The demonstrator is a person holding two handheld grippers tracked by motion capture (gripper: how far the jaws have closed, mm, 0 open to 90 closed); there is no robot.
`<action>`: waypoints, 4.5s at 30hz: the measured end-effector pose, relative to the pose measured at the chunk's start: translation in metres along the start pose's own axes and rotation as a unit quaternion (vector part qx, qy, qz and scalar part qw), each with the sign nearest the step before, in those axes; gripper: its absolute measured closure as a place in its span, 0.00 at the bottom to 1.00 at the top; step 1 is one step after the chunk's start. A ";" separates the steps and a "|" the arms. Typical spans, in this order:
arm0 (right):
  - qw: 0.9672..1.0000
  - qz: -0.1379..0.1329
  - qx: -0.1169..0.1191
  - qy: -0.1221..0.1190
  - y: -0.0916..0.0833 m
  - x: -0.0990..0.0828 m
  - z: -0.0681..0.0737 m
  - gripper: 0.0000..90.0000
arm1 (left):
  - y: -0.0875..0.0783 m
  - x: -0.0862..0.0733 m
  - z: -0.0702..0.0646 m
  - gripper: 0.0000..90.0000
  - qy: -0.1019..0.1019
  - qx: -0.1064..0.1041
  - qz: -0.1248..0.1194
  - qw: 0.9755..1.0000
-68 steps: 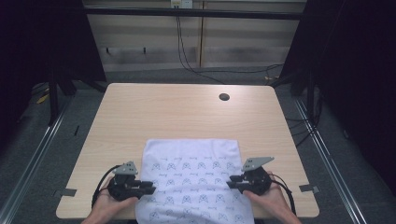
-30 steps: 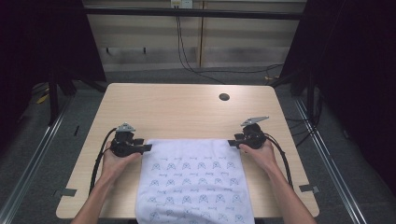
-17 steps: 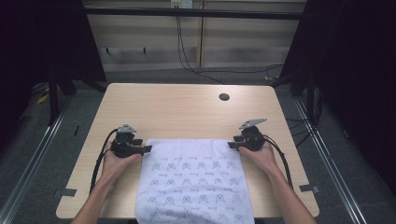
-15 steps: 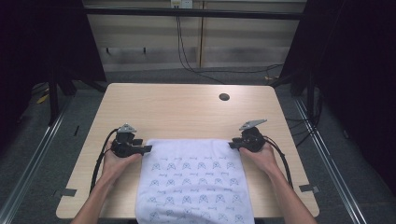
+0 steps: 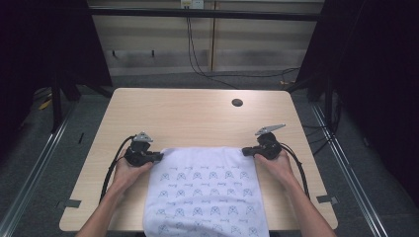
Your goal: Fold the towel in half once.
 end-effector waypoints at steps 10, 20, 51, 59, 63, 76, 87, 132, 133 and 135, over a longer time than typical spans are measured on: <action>0.998 -0.057 0.004 0.004 -0.029 0.026 -0.001 0.97 | -0.037 0.019 0.005 0.97 -0.053 -0.065 -0.073 0.994; 0.991 -0.127 -0.031 -0.008 -0.069 0.101 -0.029 0.97 | -0.061 0.085 0.009 0.97 -0.050 -0.054 -0.140 0.987; 0.994 -0.093 0.019 -0.053 -0.102 0.040 0.048 0.98 | -0.097 0.015 -0.048 0.97 -0.004 -0.110 -0.103 0.989; 0.995 -0.072 0.057 -0.047 -0.105 -0.017 0.105 0.98 | -0.103 -0.045 -0.076 0.97 0.011 -0.135 -0.037 0.990; 0.995 -0.022 0.082 -0.044 -0.096 -0.055 0.136 0.98 | -0.091 -0.083 -0.087 0.97 0.009 -0.144 0.012 0.989; 0.995 0.063 0.069 -0.022 -0.076 -0.093 0.135 0.98 | -0.070 -0.099 -0.090 0.97 0.003 -0.135 0.071 0.988; 0.998 0.056 0.009 -0.022 -0.049 -0.061 0.087 0.98 | -0.038 -0.056 -0.050 0.97 -0.008 -0.068 0.032 0.997; 0.987 -0.078 -0.108 0.085 0.011 0.060 -0.075 0.98 | 0.024 0.078 0.043 0.97 -0.081 0.015 -0.092 0.992; 0.987 -0.088 -0.109 0.080 0.004 0.064 -0.074 0.98 | 0.015 0.081 0.041 0.97 -0.076 0.005 -0.099 0.992; 0.986 -0.104 -0.108 0.071 -0.010 0.073 -0.073 0.98 | -0.003 0.090 0.037 0.97 -0.059 0.002 -0.105 0.993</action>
Point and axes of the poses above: each handheld gripper's, and its own axes: y roughly forward along the jaws, x roughly out of its top, z roughly to its left, the point moved 5 cm from there along y, roughly forward along the jaws, and after that the axes turned 10 degrees about -y, right-handed, at the moved point
